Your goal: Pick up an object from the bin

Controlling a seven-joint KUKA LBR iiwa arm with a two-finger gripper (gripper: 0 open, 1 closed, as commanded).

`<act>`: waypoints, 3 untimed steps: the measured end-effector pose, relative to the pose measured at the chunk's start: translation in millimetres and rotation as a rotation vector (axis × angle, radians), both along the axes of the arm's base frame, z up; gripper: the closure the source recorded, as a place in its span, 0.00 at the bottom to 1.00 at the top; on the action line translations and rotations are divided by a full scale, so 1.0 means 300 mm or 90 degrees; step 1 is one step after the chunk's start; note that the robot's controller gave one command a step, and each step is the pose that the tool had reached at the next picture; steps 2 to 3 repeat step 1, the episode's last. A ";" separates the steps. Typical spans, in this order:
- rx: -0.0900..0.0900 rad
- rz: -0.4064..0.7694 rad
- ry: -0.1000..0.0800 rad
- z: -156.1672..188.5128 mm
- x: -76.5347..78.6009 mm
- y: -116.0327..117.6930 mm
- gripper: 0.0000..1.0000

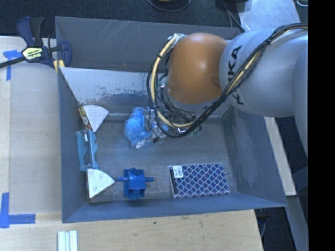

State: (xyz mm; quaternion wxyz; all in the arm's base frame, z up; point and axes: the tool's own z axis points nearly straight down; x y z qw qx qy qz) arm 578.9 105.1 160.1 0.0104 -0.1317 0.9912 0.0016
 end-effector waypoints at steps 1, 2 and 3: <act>0.001 -0.008 -0.001 0.341 0.027 0.029 1.00; 0.001 -0.008 -0.001 0.341 0.027 0.029 1.00; 0.001 -0.008 -0.001 0.341 0.027 0.029 1.00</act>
Offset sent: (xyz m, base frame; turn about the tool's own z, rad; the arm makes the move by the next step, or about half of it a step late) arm 0.0140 0.0582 -0.0901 -0.1040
